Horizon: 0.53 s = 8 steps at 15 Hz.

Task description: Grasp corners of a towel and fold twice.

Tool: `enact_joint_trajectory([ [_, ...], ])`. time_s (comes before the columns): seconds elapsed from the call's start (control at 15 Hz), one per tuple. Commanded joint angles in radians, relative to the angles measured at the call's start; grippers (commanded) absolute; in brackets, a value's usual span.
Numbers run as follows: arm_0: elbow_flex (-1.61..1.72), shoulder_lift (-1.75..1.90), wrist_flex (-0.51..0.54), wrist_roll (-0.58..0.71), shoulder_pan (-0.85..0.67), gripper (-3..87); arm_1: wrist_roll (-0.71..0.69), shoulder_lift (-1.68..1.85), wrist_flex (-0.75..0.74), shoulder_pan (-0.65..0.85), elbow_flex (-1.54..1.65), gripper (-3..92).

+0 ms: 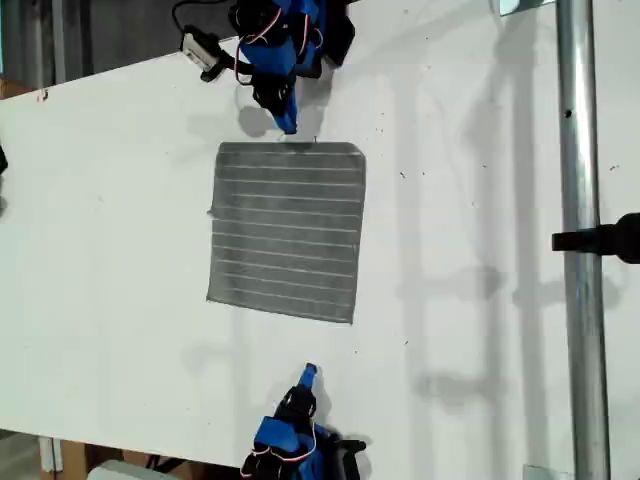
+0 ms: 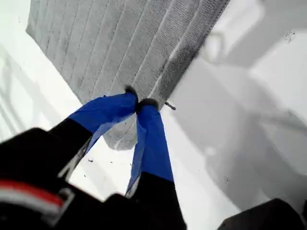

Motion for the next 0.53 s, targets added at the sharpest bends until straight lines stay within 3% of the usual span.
enact_joint_trajectory([
  [0.0,0.006,0.006,-0.071,-0.446,-0.181,-1.4,-0.003,0.003,-0.104,-0.095,-0.015,-0.2],
  [0.47,0.006,0.006,-0.071,-0.445,-0.181,-1.4,-0.025,0.002,-0.114,-0.097,-0.028,-0.2],
])
